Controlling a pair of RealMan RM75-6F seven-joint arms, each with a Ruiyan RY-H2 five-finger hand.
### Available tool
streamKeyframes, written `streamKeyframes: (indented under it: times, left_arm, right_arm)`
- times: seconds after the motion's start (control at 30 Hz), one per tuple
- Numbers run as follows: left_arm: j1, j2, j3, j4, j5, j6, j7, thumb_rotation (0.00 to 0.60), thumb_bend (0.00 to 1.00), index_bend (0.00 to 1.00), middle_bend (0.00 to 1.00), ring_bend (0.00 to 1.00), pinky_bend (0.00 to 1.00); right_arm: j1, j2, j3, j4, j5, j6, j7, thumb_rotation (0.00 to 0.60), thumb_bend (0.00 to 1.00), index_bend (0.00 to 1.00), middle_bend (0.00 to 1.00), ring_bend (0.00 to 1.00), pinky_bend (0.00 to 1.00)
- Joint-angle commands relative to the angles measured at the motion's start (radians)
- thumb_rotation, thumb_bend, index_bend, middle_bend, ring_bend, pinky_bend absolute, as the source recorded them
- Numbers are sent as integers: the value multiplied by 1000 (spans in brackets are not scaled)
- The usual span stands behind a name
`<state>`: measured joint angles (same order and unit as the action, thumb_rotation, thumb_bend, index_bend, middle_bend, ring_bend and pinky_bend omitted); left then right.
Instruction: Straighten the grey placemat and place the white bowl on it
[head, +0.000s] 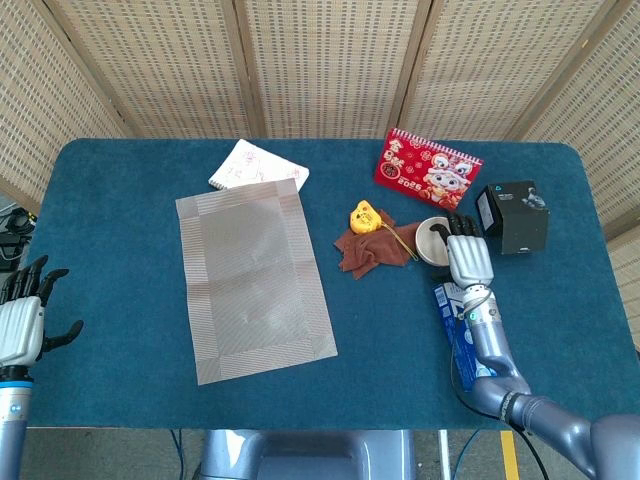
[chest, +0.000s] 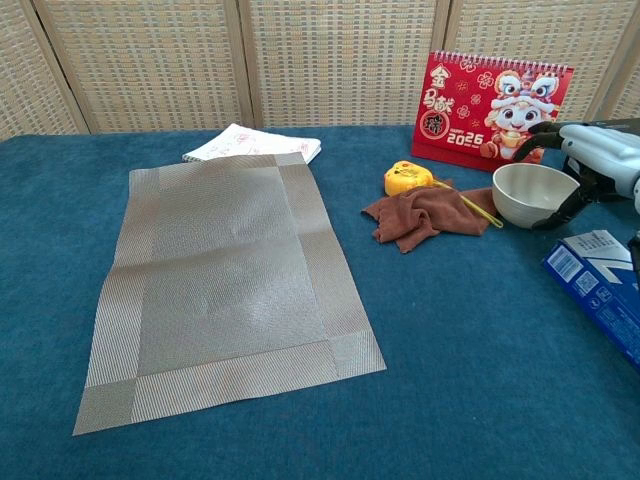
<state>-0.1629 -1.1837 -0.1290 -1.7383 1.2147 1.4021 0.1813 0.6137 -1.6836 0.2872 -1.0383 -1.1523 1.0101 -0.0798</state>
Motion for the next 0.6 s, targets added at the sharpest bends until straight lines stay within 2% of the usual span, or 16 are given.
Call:
streamKeyframes:
  times: [0.03,0.27,0.6]
  left_arm:
    - [6,12,5,-16,17,8,-9,600,236,167,0,0,0]
    - [17,37,15,-54,68,37,-19,600,236,142,0,0,0]
    - [29,64,9,-72,78,52,-51,600,236,138,0,0,0]
  right_arm:
    - [-85,70,-66,-212,-71,130,-48,600,206,223,0,0,0]
    - [-112,63,-145,-368,-148,179,-142,600,158,199,0,0,0]
    - [-95,-17,-179,-440,-163,150,-216,600,149,194,0,0,0]
